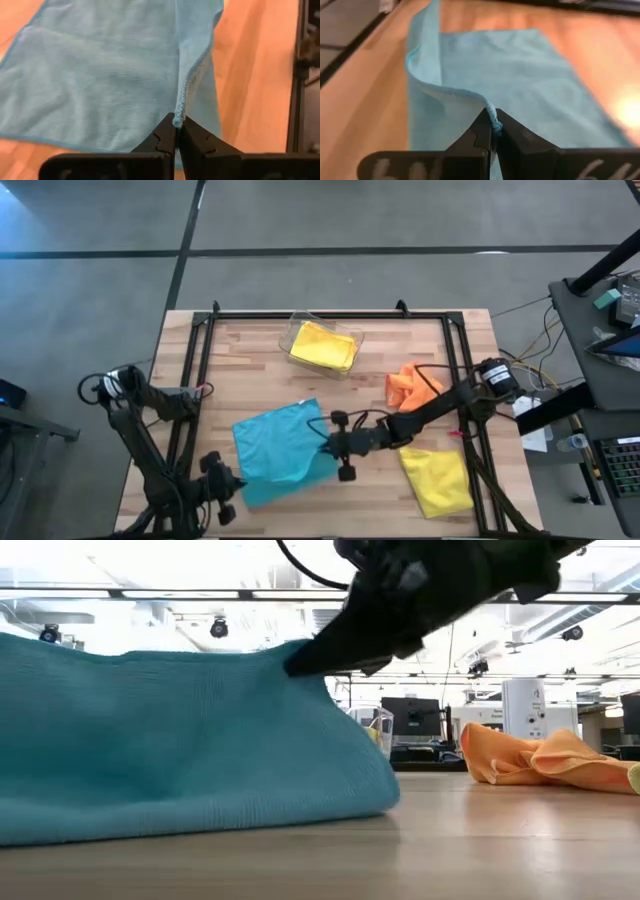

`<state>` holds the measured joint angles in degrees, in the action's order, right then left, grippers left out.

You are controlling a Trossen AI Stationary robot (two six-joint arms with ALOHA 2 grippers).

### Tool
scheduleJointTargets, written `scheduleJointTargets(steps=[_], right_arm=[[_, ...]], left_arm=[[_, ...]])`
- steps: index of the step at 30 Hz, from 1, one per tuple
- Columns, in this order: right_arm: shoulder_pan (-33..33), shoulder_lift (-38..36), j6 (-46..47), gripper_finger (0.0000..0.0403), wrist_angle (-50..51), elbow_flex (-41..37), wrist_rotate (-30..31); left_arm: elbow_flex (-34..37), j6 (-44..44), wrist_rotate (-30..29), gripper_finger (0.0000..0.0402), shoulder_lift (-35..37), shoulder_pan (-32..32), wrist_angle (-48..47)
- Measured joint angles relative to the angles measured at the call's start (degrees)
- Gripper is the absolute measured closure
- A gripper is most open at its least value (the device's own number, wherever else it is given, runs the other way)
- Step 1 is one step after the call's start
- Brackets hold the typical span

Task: Fold microfiber towels
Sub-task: Fold the blue microfiber cloth

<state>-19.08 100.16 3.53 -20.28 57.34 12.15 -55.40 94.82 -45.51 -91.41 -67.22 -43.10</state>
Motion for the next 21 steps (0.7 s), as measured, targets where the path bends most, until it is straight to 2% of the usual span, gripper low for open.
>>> scheduleJointTargets(steps=[6, 16, 21], right_arm=[[3.7, -1.6, -1.1, 0.0394, -0.1, 0.0, 6.8], [9.3, -0.7, 0.2, 0.0394, 2.0, 0.0, 7.3], [11.8, -0.7, 0.5, 0.0394, 4.1, 0.0, 7.2]], left_arm=[[6.3, 7.6, -1.5, 0.0402, 4.4, 0.5, 0.1], [12.5, 13.7, -3.0, 0.0401, 4.5, 0.9, -0.1], [14.3, 18.2, -4.0, 0.0401, 4.6, 0.9, -3.7]])
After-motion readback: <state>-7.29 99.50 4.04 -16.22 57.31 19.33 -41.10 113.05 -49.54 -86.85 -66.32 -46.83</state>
